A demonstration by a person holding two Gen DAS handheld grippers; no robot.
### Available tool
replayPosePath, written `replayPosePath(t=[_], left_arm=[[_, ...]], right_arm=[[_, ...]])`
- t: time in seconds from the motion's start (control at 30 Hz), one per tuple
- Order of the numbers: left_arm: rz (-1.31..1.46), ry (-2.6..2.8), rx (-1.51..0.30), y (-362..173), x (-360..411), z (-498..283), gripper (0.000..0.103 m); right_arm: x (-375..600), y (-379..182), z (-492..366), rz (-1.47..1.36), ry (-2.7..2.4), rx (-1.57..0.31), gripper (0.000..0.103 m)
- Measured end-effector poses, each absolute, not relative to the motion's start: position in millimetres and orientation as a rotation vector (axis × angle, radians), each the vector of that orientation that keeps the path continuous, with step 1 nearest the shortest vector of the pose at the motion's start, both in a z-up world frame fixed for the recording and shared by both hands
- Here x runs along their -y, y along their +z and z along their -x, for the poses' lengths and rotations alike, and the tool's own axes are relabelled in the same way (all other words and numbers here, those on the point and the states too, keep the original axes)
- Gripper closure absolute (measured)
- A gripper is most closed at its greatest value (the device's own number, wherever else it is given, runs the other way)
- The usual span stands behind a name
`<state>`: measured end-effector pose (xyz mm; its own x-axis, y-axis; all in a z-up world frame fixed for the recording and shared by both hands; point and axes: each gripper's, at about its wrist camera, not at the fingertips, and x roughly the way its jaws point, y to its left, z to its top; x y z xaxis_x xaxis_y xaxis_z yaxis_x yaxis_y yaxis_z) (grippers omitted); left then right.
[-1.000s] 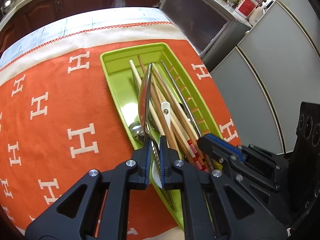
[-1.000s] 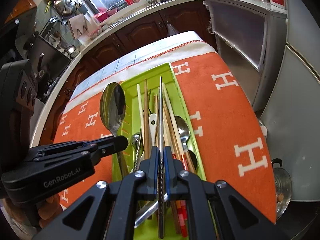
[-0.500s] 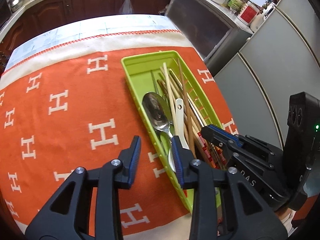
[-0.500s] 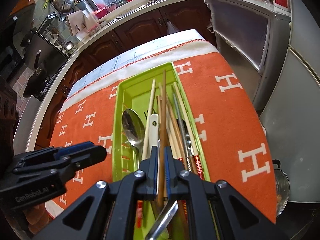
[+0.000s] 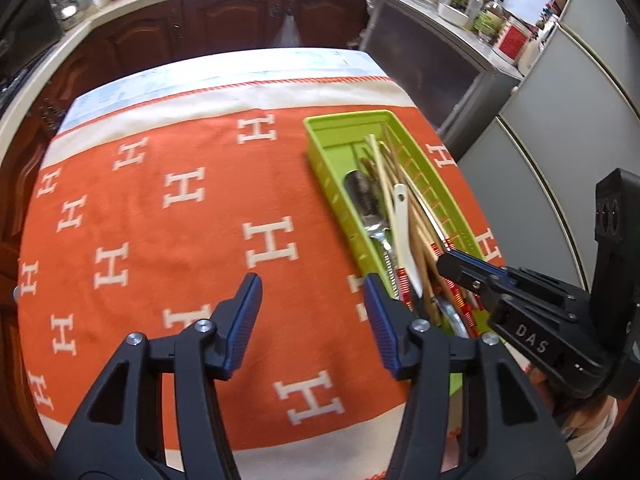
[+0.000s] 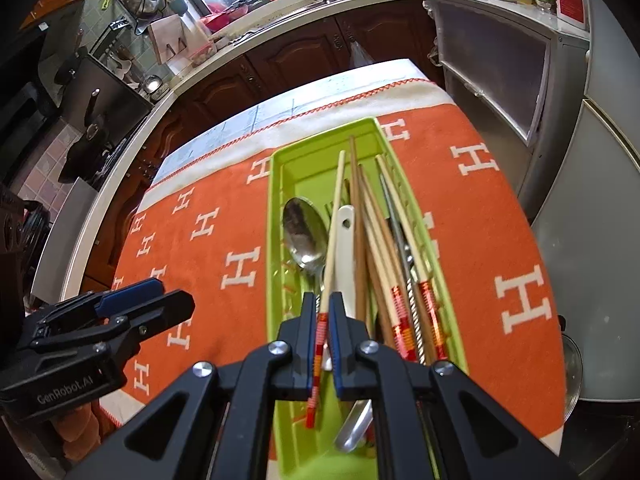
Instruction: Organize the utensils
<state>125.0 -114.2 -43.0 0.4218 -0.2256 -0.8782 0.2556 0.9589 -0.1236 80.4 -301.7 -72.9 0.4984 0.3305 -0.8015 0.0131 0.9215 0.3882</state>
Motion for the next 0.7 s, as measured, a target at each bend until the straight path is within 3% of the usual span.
replayPosePath(t=[0.7], left_arm=[[-0.115,-0.073,-0.946,-1,49,-43,0.05]], right_arm=[[259,-28,-26,-0.319,0.24,-1.005,0.097]])
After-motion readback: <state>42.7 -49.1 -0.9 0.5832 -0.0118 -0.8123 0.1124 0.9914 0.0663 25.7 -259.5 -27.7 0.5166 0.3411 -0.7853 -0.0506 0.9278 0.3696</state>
